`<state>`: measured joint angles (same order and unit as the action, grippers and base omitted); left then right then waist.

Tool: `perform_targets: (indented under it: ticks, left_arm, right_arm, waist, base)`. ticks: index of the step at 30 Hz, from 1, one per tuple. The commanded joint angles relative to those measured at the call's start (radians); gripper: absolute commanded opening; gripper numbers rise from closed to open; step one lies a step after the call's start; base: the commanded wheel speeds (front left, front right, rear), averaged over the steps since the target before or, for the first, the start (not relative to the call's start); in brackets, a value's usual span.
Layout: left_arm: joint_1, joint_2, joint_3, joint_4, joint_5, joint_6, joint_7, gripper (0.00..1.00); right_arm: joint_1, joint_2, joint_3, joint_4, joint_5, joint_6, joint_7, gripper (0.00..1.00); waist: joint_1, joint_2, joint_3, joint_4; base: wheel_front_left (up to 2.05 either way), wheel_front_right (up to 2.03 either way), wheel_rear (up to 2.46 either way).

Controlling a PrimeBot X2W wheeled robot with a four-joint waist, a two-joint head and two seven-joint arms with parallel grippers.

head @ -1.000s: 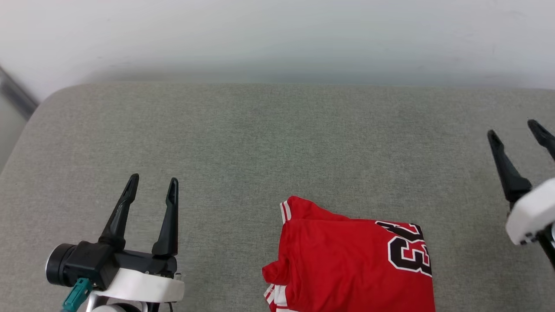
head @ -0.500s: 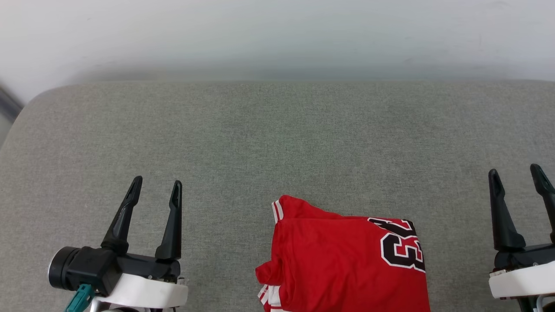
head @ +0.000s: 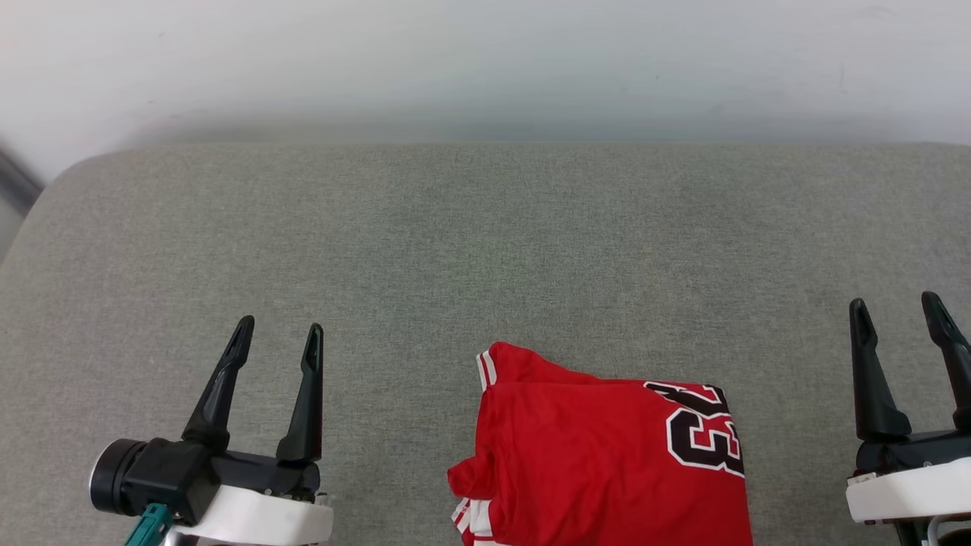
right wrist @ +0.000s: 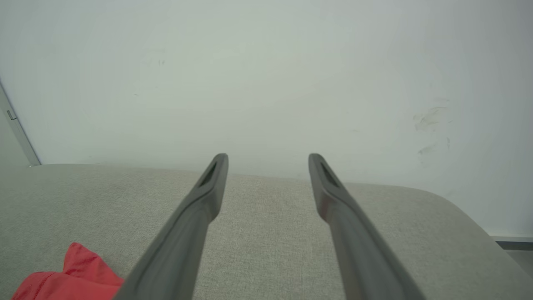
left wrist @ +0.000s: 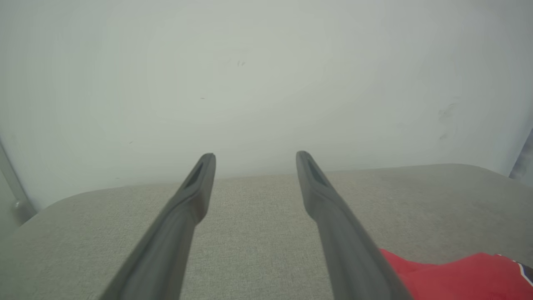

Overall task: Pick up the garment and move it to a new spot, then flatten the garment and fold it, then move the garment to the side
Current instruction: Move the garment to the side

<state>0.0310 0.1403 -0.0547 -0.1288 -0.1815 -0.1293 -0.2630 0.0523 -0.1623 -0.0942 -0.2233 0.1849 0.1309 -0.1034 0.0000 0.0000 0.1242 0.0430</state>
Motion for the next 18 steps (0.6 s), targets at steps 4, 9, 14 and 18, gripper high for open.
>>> perform_targets:
  ticks: [4, 9, 14, 18]
  left_arm:
    - [-0.005, 0.005, -0.001, -0.004, 0.001, -0.001, -0.002, 1.0]
    - [-0.014, 0.009, -0.003, -0.002, -0.002, -0.001, -0.002, 1.0]
    - [-0.026, 0.013, -0.01, 0.005, -0.004, -0.001, -0.002, 1.0]
    - [-0.043, 0.015, -0.022, 0.009, -0.005, -0.001, -0.002, 1.0]
  right_arm:
    - [-0.002, 0.006, 0.003, 0.003, 0.013, 0.0, 0.028, 1.0]
    - [0.007, -0.062, 0.065, 0.007, 0.061, 0.0, 0.251, 1.0]
    - [0.013, -0.143, 0.138, -0.027, 0.167, 0.0, 0.539, 1.0]
    - [0.003, -0.156, 0.143, -0.035, 0.247, 0.0, 0.723, 1.0]
  waist:
    - [0.0, 0.0, 0.008, -0.005]
    - [0.0, 0.0, 0.02, -0.012]
    - [0.0, 0.0, 0.042, -0.009]
    - [0.0, 0.0, 0.064, 0.004]
  base:
    - [0.0, 0.0, 0.0]
    - [0.0, 0.0, 0.0]
    - [0.0, 0.0, 0.0]
    - [0.0, 0.0, 0.0]
